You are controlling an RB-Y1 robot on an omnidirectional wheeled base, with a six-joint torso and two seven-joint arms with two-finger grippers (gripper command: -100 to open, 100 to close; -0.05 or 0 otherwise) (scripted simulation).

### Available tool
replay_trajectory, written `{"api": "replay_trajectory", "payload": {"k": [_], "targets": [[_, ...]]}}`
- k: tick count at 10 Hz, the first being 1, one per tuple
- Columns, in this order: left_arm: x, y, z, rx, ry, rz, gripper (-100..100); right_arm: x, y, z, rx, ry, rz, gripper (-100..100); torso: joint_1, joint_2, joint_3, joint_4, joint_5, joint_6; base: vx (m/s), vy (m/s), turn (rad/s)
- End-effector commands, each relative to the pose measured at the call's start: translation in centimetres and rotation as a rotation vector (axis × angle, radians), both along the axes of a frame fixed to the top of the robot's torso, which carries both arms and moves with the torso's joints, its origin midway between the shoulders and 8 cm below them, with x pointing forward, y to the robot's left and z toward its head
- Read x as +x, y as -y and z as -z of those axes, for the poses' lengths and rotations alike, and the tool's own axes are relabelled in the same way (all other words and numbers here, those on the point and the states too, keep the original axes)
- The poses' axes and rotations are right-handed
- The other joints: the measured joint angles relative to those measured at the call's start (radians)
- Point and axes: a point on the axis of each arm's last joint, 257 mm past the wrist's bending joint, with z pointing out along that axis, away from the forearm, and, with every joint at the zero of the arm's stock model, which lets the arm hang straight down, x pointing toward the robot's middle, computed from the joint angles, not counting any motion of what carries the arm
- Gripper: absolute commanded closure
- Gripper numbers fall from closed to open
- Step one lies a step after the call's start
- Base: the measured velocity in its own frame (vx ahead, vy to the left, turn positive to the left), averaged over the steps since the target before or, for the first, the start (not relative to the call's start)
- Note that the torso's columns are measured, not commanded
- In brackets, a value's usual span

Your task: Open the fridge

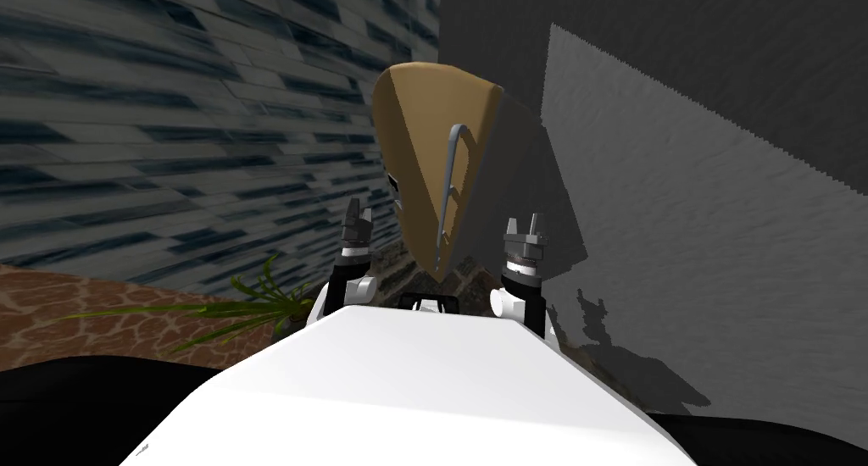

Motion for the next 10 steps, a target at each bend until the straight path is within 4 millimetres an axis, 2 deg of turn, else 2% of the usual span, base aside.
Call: {"api": "replay_trajectory", "payload": {"k": [1,2,3,5,10], "targets": [[0.0,0.0,0.0,0.0,0.0,0.0,0,0.0,0.0,0.0,0.0,0.0,0.0,0,0.0,0.074,-0.148,0.074,0.0,0.0,0.0,0.0,0.0],[0.0,0.0,0.0,0.0,0.0,0.0,0,0.0,0.0,0.0,0.0,0.0,0.0,0,0.0,0.148,-0.295,0.148,0.0,0.0,0.0,0.0,0.0],[0.1,0.3,0.3,0.041,-0.016,0.013,-100,0.0,0.0,0.0,0.0,0.0,0.0,0,0.0,0.221,-0.443,0.221,0.0,0.0,0.016,-0.024,0.012],[0.3,0.5,0.9,0.099,-0.044,0.024,-100,0.0,0.0,0.0,0.0,-0.001,0.0,0,-0.002,0.264,-0.532,0.264,0.0,0.0,0.017,-0.066,0.023],[1.0,-0.1,3.1,0.218,-0.145,0.004,-100,0.0,0.0,0.0,0.0,-0.001,0.0,0,-0.001,0.267,-0.537,0.268,0.0,0.0,0.043,-0.131,0.043]]}}
